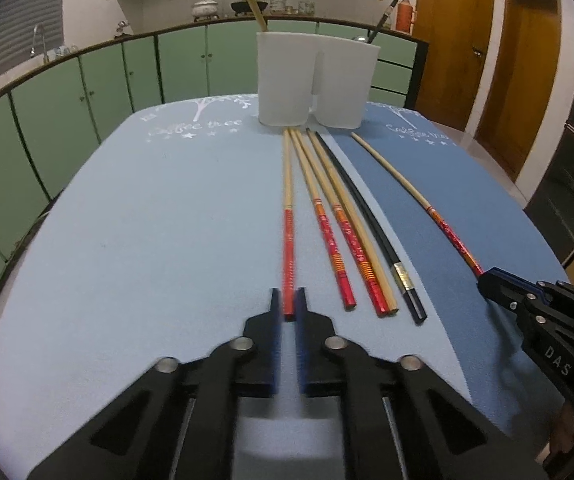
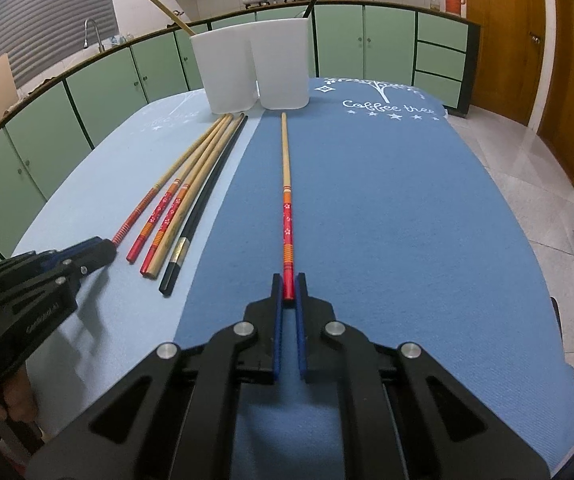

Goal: Organize utensils
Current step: 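Grasp a red-patterned chopstick with the right gripper while the left grasps another, then lift both red-patterned chopsticks and carry them above the white holder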

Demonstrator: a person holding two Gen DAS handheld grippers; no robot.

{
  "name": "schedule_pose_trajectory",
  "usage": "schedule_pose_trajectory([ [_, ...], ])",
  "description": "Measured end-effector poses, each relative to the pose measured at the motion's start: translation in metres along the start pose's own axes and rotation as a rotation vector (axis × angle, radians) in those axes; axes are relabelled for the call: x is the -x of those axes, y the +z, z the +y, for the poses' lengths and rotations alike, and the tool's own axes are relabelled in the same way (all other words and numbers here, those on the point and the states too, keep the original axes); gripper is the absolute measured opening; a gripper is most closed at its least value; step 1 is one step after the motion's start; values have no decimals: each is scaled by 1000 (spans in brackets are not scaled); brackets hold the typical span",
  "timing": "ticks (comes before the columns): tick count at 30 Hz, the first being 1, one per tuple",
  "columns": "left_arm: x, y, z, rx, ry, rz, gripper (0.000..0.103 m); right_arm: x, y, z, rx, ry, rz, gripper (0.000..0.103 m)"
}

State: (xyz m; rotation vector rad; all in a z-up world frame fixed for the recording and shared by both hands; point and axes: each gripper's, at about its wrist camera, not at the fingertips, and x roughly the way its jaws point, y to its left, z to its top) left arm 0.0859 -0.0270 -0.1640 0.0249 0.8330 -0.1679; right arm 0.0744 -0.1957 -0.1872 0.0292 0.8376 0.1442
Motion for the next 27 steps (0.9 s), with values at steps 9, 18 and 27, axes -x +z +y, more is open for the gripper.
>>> schedule_pose_trajectory([
  [9,14,5,-2,-17,0,-37,6,4,3,-4,-3,10,5,5],
  [18,59,32,0,-21,1,-170,5,36,28,-8,24,6,-89,5],
  [27,98,72,5,-25,1,-312,5,79,74,-18,25,38,-208,5],
])
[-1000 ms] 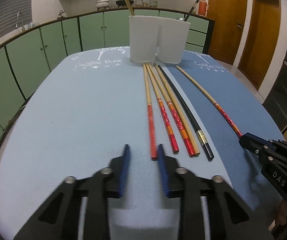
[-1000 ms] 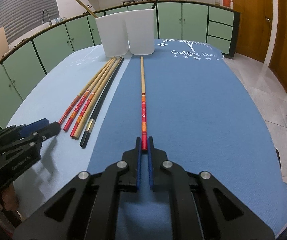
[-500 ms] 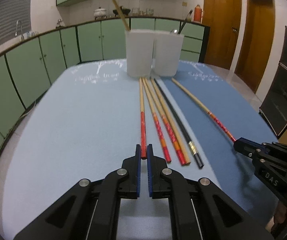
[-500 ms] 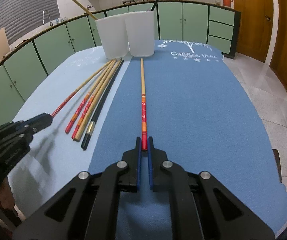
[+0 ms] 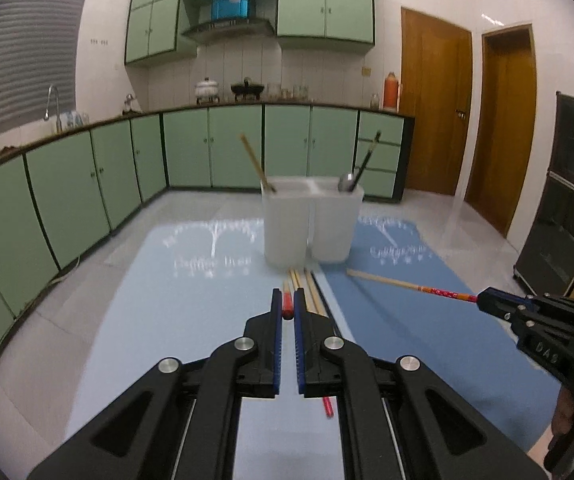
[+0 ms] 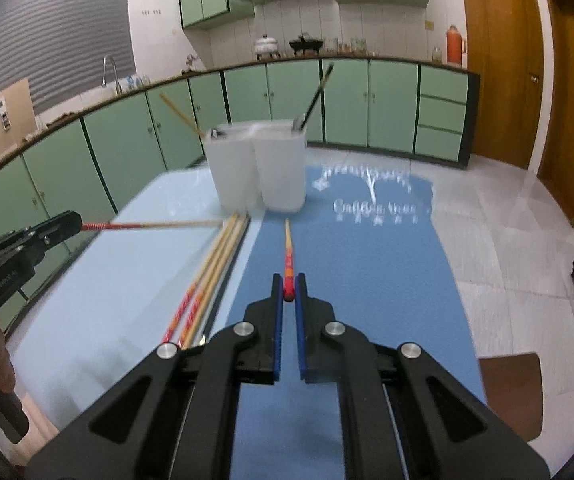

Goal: Organize utensils
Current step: 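Lift both red-patterned chopsticks and carry them above the white holder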

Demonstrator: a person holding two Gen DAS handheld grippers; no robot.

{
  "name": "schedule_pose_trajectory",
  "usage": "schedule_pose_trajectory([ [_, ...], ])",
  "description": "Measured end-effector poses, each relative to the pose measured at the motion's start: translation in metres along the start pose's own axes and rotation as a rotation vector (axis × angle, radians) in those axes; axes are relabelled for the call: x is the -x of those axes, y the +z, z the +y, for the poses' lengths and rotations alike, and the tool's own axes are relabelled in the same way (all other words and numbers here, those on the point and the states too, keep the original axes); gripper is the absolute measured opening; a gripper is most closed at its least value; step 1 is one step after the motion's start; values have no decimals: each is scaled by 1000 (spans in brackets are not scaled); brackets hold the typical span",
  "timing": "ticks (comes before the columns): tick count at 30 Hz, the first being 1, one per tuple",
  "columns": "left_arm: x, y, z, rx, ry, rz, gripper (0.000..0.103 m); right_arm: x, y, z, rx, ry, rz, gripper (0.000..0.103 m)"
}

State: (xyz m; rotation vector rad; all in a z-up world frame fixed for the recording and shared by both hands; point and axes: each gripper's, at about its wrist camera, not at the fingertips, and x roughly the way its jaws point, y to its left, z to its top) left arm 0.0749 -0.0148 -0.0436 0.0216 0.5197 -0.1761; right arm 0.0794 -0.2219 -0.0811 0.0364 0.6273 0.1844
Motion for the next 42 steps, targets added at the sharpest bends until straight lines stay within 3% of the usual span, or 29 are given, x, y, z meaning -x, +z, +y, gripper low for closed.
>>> schedule_pose_trajectory([
  [13,9,59,5,15,-30,-120,5,16,78,-15,-69,92,-82,5],
  [31,13,114,4,0,-90,-208,5,28,172,-1,39,184,-141,5],
  [42,0,205,-6,-22,-104,-381,5,33,264,-6,75,149,-301,5],
])
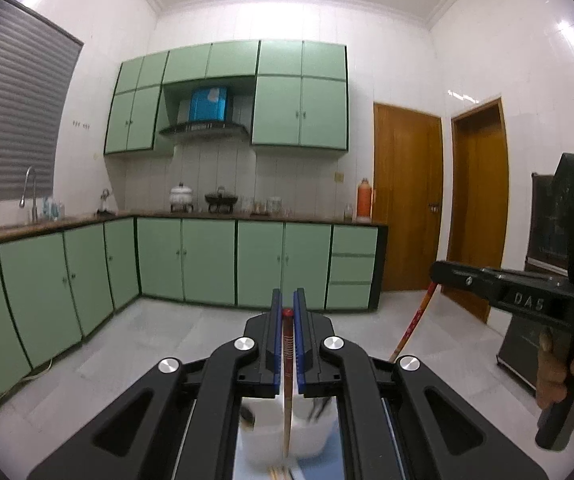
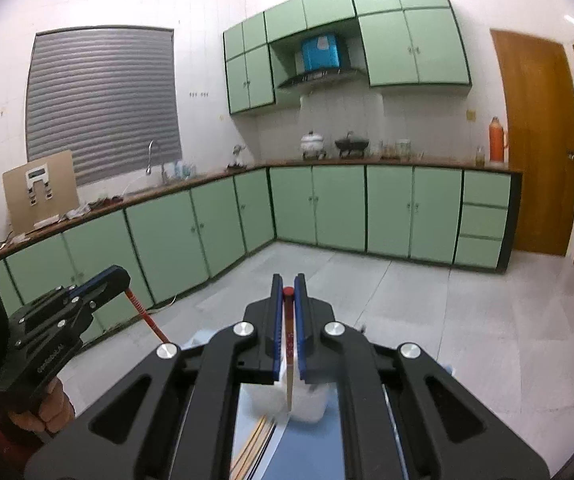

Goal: Organize utensils
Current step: 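Lift both red-patterned chopsticks and carry them above the white holder, then open both grippers to drop the chopsticks into the holder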

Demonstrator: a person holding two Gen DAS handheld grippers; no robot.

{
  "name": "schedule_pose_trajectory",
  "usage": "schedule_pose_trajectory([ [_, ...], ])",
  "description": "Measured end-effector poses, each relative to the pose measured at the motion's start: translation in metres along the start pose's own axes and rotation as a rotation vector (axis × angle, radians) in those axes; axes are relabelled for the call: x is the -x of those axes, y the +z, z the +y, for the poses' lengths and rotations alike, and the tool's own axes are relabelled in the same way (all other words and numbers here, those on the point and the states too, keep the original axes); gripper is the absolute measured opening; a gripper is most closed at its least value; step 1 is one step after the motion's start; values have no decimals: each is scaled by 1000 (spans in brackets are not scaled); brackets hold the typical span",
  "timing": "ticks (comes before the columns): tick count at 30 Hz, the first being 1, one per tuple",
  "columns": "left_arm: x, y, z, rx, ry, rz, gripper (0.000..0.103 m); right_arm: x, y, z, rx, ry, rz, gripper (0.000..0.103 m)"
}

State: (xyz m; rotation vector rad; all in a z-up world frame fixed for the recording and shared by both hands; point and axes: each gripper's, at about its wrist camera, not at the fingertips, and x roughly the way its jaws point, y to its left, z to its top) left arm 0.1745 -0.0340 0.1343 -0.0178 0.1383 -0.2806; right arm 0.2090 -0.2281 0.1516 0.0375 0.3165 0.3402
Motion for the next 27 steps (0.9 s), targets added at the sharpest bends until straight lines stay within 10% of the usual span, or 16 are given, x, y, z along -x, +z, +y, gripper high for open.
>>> schedule_pose_trajectory([
  [17,-122,-48,13,-6,57,132,6,-115,-42,-27,7,-27,118,5],
  [27,-95,-71,21,3,74,187,27,-76,-70,-27,-13,-56,72,28],
])
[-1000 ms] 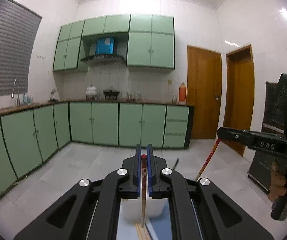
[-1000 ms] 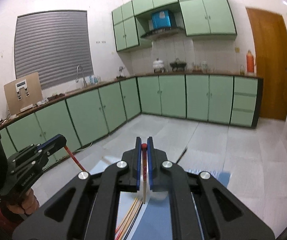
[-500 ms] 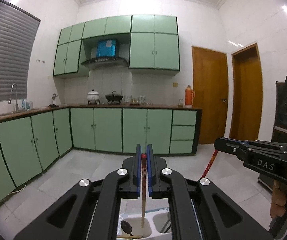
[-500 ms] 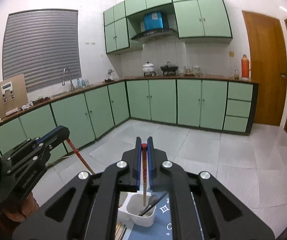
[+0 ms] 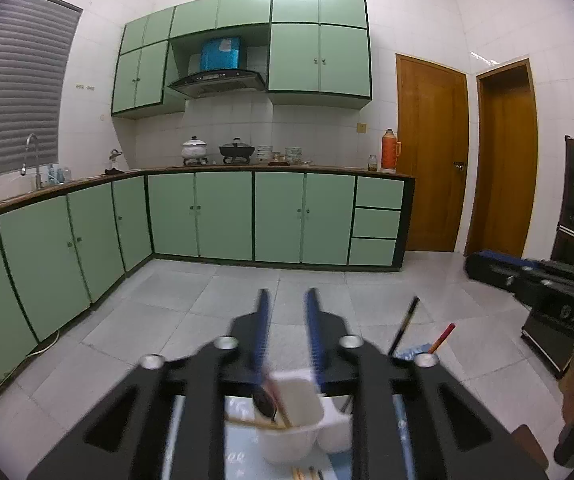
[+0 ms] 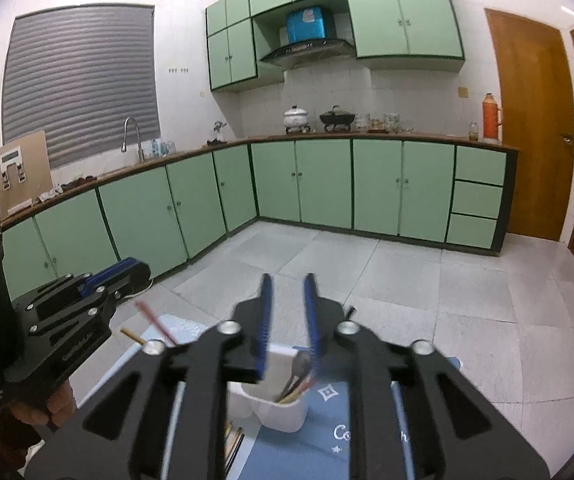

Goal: Organize utensils
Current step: 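Open both grippers to drop the chopsticks into the holder, then move both open grippers back down to the chopsticks on the mat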

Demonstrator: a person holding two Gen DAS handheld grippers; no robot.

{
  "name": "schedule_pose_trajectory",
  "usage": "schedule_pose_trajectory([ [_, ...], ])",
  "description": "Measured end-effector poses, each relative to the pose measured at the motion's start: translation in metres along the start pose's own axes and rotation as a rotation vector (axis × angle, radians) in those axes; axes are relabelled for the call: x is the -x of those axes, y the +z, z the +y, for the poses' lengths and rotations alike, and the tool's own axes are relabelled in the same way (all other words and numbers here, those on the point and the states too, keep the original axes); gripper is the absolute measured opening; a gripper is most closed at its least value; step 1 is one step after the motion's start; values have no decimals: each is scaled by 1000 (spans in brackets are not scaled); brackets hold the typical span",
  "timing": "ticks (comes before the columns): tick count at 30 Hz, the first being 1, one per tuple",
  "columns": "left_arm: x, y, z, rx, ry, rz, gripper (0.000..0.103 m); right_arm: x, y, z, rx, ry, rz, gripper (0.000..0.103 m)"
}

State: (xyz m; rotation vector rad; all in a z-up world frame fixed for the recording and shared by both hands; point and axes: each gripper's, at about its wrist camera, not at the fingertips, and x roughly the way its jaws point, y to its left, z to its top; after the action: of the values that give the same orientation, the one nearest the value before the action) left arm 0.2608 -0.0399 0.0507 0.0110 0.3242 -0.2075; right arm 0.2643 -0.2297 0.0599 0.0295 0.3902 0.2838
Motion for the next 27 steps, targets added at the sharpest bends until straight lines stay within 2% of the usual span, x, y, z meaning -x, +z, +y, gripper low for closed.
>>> schedule_pose_trajectory([
  [2,15,-9,3,18,1,14,36,18,-16,1,-16,-7,-14,38],
  [5,36,-33,6,50,-6,60,39,41,-55,7,-38,-38,-14,49],
  [7,49,-58,9,70,-1,105,40,52,-87,13,-48,-71,5,52],
  [13,74,-137,13,86,40,232,40,66,-182,32,-127,-116,109,52],
  [17,85,-186,16,92,56,330,40,64,-226,51,-156,-96,190,52],
  [22,96,-223,19,90,69,393,39,62,-261,80,-118,-86,254,51],
  [27,103,-239,18,105,76,409,39,60,-279,93,-119,-79,291,46],
])
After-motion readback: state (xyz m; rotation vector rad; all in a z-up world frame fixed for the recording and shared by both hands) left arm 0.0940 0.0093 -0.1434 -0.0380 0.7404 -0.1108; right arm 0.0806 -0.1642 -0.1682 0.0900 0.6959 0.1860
